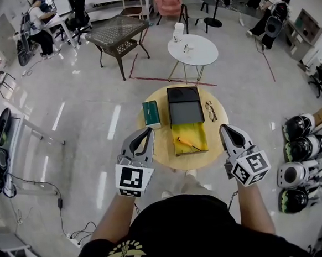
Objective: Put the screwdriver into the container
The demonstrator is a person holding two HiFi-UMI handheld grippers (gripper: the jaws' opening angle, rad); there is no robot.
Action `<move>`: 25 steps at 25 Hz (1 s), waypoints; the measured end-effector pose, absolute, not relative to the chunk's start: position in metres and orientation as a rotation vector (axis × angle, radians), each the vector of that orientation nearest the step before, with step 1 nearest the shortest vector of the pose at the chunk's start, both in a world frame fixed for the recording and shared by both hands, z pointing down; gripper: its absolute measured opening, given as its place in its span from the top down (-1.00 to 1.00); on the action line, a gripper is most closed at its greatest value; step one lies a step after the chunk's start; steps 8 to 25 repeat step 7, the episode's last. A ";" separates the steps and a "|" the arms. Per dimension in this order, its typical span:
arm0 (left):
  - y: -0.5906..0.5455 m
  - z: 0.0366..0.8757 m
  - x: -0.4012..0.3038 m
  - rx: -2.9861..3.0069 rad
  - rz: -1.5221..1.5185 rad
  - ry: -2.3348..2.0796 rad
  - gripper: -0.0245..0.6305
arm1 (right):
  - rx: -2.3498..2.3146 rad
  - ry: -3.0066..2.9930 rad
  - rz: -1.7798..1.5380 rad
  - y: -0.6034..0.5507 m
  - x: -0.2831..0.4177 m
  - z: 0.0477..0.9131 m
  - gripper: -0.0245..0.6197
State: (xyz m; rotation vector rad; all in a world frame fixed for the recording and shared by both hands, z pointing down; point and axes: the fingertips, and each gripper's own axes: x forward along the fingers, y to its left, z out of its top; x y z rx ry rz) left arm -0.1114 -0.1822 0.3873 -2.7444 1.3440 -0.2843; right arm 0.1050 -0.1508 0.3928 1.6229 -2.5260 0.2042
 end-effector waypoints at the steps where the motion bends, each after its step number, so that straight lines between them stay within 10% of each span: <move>1: -0.181 0.388 -0.111 -2.748 -0.286 1.339 0.87 | 1.630 -2.522 0.204 -0.150 0.105 0.392 0.88; 25: -0.174 0.390 -0.103 -2.760 -0.277 1.309 0.87 | 1.622 -2.531 0.183 -0.144 0.105 0.390 0.88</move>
